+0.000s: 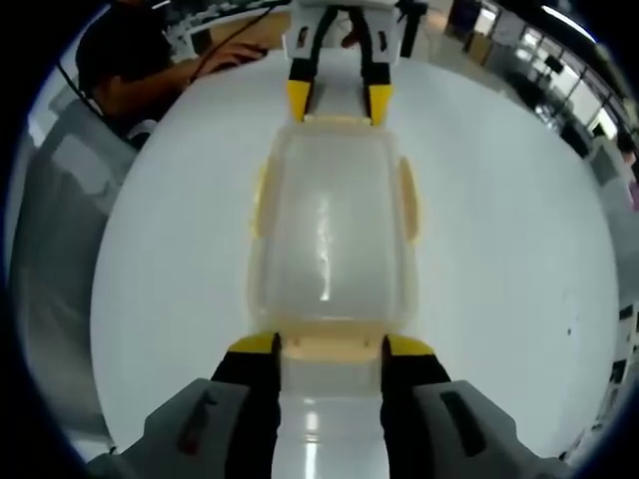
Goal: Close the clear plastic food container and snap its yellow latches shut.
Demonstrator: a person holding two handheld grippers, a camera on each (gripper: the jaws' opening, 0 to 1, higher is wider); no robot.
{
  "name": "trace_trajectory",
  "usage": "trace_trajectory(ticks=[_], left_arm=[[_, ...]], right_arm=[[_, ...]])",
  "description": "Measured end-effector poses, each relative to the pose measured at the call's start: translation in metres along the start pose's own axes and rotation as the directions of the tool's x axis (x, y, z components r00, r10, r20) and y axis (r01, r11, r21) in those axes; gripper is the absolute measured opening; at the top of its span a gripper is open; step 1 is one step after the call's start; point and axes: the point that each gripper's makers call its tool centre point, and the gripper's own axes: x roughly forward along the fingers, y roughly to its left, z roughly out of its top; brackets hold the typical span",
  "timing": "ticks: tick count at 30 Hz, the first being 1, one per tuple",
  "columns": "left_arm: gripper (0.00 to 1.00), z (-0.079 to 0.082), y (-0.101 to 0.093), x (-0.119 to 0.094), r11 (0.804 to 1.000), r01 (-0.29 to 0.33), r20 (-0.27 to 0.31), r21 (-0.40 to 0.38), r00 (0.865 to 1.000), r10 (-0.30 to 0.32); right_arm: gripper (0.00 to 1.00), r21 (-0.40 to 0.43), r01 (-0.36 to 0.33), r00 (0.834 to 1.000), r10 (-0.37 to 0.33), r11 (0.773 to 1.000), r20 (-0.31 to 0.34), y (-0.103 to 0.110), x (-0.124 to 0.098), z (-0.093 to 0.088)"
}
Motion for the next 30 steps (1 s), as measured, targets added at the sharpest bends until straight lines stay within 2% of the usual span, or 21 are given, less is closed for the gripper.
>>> trace_trajectory(ticks=[10,21,30], left_arm=[[0.33,-0.001,-0.002,-0.012,1.000,-0.010,-0.010,0.007,1.000,0.010],[0.33,0.003,-0.008,-0.038,0.999,-0.033,-0.019,0.016,0.999,0.034],[0.33,0.012,-0.015,-0.057,0.999,-0.048,-0.026,0.016,0.998,0.048]], right_arm=[[0.35,-0.006,0.001,1.000,0.000,1.000,0.015,0.003,-0.004,0.008],[0.35,-0.022,0.002,0.999,-0.001,1.000,0.042,0.009,-0.025,0.025],[0.35,-0.043,0.006,0.999,-0.005,0.999,0.041,0.014,-0.042,0.035]])
